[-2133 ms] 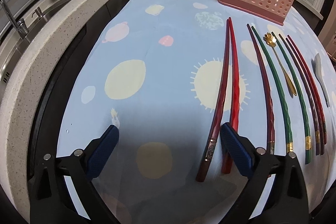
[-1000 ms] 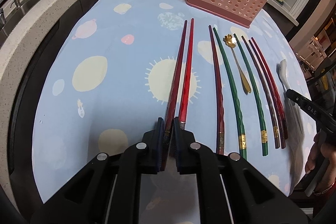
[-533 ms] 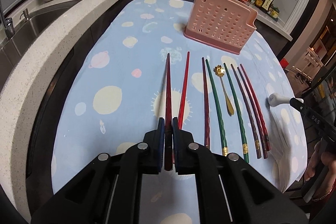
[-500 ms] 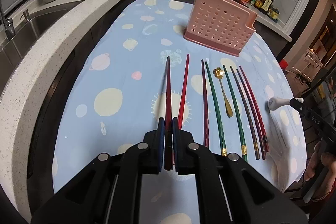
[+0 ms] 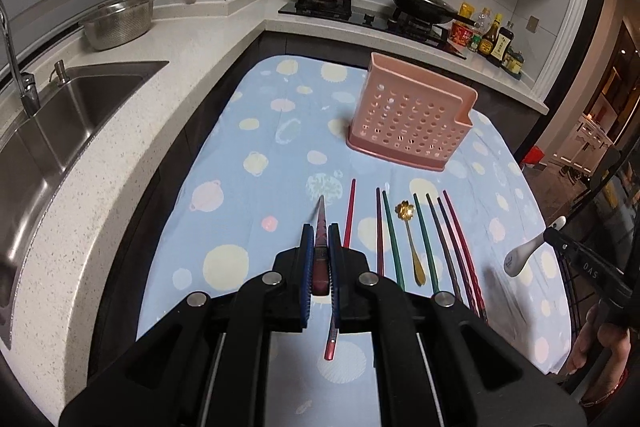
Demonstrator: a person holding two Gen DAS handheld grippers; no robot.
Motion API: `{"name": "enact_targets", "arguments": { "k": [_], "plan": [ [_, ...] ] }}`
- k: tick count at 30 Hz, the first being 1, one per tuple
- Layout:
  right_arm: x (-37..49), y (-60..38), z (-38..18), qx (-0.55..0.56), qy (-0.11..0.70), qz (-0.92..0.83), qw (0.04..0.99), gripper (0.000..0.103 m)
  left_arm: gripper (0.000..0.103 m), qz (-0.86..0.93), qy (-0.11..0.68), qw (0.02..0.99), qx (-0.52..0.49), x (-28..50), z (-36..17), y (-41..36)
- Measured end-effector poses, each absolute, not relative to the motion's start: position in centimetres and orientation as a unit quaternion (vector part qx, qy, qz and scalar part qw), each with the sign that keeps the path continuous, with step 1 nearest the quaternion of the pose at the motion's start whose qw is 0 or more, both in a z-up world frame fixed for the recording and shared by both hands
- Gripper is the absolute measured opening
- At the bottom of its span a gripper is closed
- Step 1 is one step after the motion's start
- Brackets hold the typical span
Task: Organize utensils
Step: 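Lift and carry the spoon and red chopstick into the pink holder with both grippers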
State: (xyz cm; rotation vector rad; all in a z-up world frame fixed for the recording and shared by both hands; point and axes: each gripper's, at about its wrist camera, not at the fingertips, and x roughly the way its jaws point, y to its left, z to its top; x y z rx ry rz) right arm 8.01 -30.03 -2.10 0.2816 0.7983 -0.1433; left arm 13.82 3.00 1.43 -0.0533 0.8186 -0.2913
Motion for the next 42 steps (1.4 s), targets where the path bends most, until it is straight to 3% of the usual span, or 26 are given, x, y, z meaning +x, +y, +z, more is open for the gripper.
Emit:
{"name": "enact_targets", "arguments": {
  "k": [19, 33, 42],
  "plan": [
    [14.4, -30.4, 3.1, 0.153, 0.339, -0.022, 0.928, 0.006, 0.007, -0.158, 0.311, 0.937, -0.011, 20.4, 8.8, 0.6],
    [24.6, -32.5, 6.5, 0.196, 0.287, -0.002, 0.938, 0.006, 0.007, -0.206, 0.197, 0.958, -0.031, 27.2, 19.6, -4.8],
    [29.3, -33.5, 3.1, 0.218, 0.313, -0.004, 0.924, 0.006, 0.007, -0.213, 0.207, 0.955, -0.020, 32.3, 17.7, -8.9]
  ]
}}
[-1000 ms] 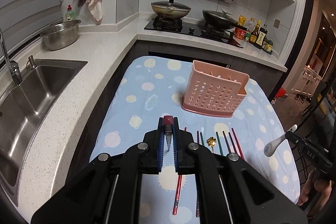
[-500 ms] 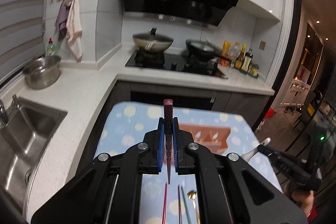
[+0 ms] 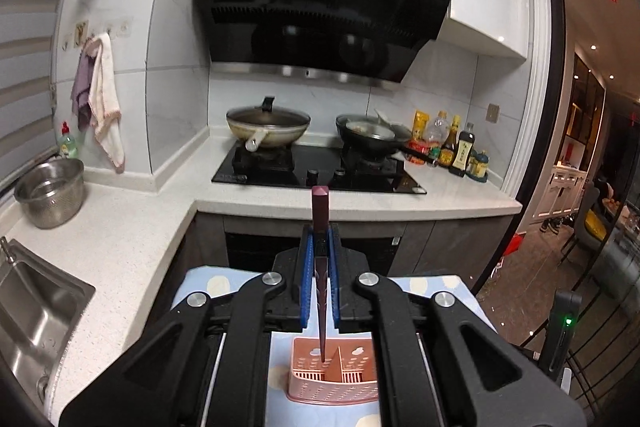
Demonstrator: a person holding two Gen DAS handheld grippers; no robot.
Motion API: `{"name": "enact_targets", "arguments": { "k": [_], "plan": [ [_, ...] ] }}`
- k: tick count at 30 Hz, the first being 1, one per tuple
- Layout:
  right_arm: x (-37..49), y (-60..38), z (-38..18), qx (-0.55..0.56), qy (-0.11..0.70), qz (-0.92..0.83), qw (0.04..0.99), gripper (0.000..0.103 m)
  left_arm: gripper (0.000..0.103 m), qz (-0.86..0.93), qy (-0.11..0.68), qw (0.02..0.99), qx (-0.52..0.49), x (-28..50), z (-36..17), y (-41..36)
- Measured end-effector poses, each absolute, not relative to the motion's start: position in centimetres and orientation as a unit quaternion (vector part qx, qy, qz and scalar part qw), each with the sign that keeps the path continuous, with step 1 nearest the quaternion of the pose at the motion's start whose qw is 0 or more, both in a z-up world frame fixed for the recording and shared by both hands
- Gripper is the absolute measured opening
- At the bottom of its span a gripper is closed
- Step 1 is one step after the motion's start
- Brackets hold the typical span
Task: Organize utensils
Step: 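Lift and carry the spoon and red chopstick into the pink holder with both grippers, then open both grippers to release the spoon and chopstick in the holder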
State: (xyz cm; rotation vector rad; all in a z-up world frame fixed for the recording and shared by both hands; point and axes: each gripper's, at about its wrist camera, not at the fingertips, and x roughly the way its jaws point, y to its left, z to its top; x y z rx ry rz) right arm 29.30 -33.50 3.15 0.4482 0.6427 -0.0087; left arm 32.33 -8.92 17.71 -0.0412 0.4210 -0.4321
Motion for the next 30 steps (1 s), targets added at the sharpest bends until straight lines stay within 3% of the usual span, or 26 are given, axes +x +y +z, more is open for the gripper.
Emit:
{"name": "enact_targets", "arguments": {
  "k": [8, 11, 13, 14, 15, 22, 24, 30],
  "plan": [
    [30.7, -33.8, -0.4, 0.203, 0.350, -0.019, 0.914, 0.008, 0.007, -0.203, 0.262, 0.943, -0.025, 35.1, 12.2, -9.4],
    [30.1, -33.8, -0.3, 0.190, 0.340, -0.040, 0.920, 0.018, 0.011, -0.193, 0.276, 0.941, -0.027, 35.4, 10.8, -8.9],
    [29.6, -33.9, 0.0, 0.185, 0.333, -0.045, 0.923, 0.029, 0.033, -0.178, 0.280, 0.943, -0.027, 35.4, 10.2, -8.6],
    [29.3, -33.9, 0.2, 0.184, 0.331, -0.047, 0.924, 0.029, 0.050, -0.168, 0.279, 0.945, -0.030, 35.2, 10.1, -8.2],
    [28.8, -33.9, 0.4, 0.183, 0.330, -0.046, 0.925, 0.030, 0.060, -0.159, 0.277, 0.947, -0.032, 35.0, 10.0, -7.8],
    [24.5, -33.0, 1.6, 0.163, 0.331, -0.051, 0.928, 0.037, 0.062, -0.144, 0.291, 0.945, -0.036, 32.0, 9.4, -5.3],
    [22.8, -32.6, 1.7, 0.157, 0.332, -0.053, 0.929, 0.038, 0.068, -0.139, 0.298, 0.944, -0.034, 30.6, 8.8, -4.4],
    [16.9, -31.6, 0.9, 0.145, 0.346, -0.063, 0.925, 0.041, 0.069, -0.115, 0.344, 0.932, -0.023, 25.3, 4.5, -1.6]
  ]
}}
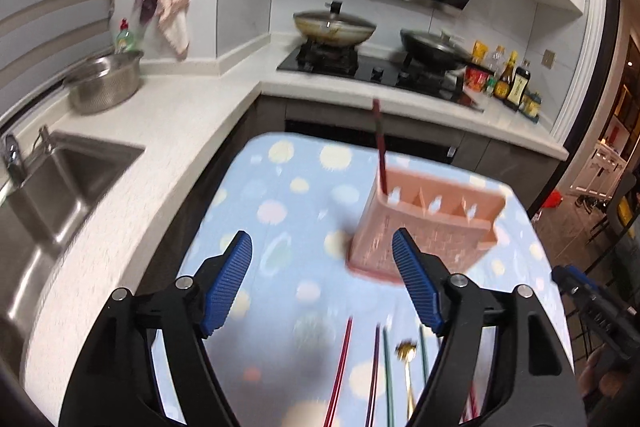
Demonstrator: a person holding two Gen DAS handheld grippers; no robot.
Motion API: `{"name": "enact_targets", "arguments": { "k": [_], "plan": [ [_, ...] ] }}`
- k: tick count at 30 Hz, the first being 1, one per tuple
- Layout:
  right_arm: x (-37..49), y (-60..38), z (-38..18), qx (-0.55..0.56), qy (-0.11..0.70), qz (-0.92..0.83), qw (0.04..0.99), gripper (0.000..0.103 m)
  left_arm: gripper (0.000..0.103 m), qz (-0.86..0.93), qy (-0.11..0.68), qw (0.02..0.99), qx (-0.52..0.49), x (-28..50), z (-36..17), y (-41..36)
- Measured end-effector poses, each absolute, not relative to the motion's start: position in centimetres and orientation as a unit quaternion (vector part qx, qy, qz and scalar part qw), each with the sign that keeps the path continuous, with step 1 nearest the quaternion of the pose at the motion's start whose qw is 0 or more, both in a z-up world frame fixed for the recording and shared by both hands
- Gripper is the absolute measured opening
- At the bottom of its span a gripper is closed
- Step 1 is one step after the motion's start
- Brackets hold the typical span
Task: Organize utensils
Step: 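Open both grippers to release the spoon and chopstick in the holder, then grasp a red chopstick with the left gripper while the right gripper grasps another red chopstick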
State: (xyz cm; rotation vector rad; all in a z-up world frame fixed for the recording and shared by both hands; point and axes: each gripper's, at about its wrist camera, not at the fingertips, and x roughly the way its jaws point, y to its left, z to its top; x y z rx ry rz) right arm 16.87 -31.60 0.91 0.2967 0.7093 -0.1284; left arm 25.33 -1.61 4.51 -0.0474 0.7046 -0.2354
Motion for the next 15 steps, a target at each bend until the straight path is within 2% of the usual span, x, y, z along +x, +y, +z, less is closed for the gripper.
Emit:
{"name": "enact_targets", "arguments": {
  "k": [3, 8, 15],
  "plan": [
    [13.9, -31.0, -0.1, 0.139, 0.358, -0.068, 0.921, 0.041, 0.076, -0.102, 0.375, 0.921, -0.023, 22.7, 1.8, -0.4],
    [9.2, -29.7, -2.4, 0.112, 0.388, -0.088, 0.911, 0.041, 0.079, -0.076, 0.408, 0.910, -0.005, 18.3, -2.3, 0.9],
    [4.6, -28.6, -7.1, 0.107, 0.437, -0.099, 0.888, 0.041, 0.080, -0.055, 0.463, 0.884, 0.022, 13.9, -7.7, 1.7]
  ]
}}
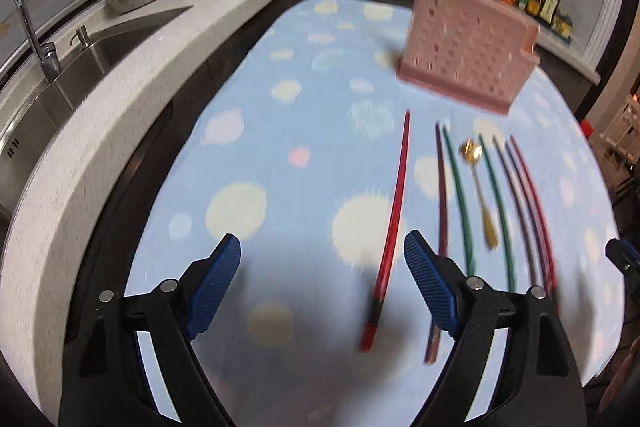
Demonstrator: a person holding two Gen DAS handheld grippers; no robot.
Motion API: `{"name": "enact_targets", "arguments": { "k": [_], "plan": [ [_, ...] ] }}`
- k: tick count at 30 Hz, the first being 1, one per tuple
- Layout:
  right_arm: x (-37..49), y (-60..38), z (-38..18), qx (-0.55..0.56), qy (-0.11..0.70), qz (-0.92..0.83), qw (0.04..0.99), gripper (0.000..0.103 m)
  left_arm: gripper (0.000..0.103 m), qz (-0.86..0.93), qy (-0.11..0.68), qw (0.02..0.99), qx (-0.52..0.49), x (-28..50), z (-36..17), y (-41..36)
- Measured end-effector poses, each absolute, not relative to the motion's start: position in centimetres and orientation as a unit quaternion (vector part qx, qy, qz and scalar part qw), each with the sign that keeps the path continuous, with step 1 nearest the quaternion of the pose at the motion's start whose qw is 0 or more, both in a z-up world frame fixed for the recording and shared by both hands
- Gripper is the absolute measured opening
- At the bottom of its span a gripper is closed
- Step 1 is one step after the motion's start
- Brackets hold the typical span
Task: Organize utensils
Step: 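Grasp a red chopstick with the left gripper while the right gripper grasps another red chopstick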
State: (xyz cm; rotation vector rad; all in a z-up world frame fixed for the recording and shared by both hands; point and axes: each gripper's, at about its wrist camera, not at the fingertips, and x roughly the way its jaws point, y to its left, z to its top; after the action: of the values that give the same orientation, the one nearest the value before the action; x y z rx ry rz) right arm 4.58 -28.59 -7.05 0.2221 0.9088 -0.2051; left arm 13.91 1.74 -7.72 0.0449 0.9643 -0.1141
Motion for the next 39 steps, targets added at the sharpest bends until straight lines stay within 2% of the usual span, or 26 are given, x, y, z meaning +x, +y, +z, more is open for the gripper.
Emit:
{"name": "enact_targets", "arguments": {
  "k": [8, 11, 13, 19, 24, 31, 35, 39],
  "plan": [
    [2.8, -26.9, -10.4, 0.095, 0.467, -0.082, 0.875, 0.041, 0.080, -0.072, 0.489, 0.868, 0.043, 10.7, -10.6, 0.9],
    [2.9, -26.4, -10.7, 0.090, 0.469, -0.077, 0.875, 0.037, 0.080, -0.077, 0.491, 0.867, 0.043, 10.1, -11.1, 1.0],
    [3.1, -26.2, -10.8, 0.091, 0.471, -0.073, 0.875, 0.031, 0.080, -0.079, 0.489, 0.868, 0.046, 10.1, -11.0, 0.9],
    [3.8, -25.7, -11.0, 0.089, 0.471, -0.064, 0.875, 0.025, 0.078, -0.085, 0.481, 0.872, 0.046, 10.5, -10.8, 1.0],
    [4.2, -25.5, -11.4, 0.086, 0.476, -0.062, 0.873, 0.021, 0.066, -0.092, 0.486, 0.868, 0.045, 10.8, -11.3, 0.9],
    [4.7, -25.5, -12.0, 0.085, 0.483, -0.063, 0.870, 0.016, 0.061, -0.099, 0.489, 0.866, 0.042, 11.2, -11.7, 0.9],
    [4.7, -25.6, -12.3, 0.087, 0.486, -0.063, 0.867, 0.013, 0.052, -0.104, 0.493, 0.863, 0.038, 11.3, -12.0, 0.8],
    [4.8, -25.6, -12.6, 0.087, 0.488, -0.065, 0.866, 0.011, 0.052, -0.106, 0.491, 0.864, 0.041, 11.4, -12.2, 0.6]
  ]
}}
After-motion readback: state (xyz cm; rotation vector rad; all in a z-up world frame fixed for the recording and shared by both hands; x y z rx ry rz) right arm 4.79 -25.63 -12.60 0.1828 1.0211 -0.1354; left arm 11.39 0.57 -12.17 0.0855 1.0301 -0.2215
